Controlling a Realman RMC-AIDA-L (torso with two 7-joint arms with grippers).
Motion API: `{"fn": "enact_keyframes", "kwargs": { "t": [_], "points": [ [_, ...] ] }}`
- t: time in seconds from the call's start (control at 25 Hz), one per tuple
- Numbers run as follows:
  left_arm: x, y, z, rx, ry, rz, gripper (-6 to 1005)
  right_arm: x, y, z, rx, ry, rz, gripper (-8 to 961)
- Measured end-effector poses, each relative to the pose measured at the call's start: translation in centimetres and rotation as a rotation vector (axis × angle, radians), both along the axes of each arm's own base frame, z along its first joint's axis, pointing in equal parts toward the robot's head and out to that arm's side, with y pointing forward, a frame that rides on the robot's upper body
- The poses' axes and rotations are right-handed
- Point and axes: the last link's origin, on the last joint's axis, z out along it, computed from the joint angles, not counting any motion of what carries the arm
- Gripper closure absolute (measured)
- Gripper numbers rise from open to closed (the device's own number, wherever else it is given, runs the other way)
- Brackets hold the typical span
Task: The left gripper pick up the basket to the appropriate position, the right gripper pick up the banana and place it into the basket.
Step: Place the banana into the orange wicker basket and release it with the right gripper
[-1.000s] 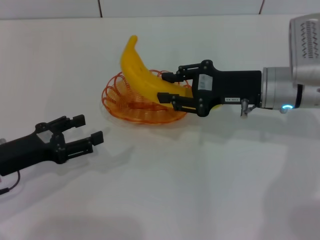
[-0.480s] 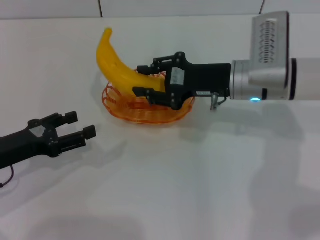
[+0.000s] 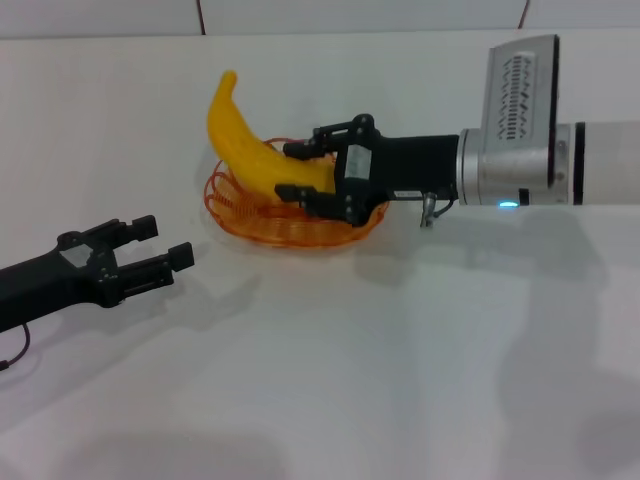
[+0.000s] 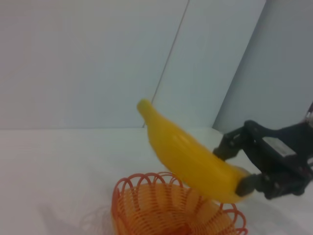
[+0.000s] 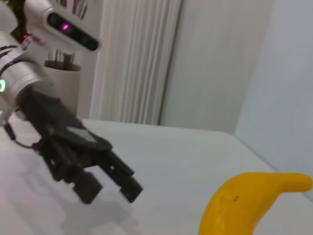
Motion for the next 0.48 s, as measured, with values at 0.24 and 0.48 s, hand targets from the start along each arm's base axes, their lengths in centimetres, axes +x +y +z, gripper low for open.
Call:
{"fn": "enact_keyframes", "kwargs": {
  "t": [0.24, 0.48],
  "points": [
    [0.1, 0.03, -0.09, -0.001, -0.003, -0.001, 154, 0.29, 0.26, -0.55, 0.016, -0.017, -0.042, 464],
    [-0.08, -0.15, -0.07, 0.001, -0.004, 0.005, 155, 0.16, 0.15, -0.15, 0.01, 0.023, -0.054, 369]
  ]
}}
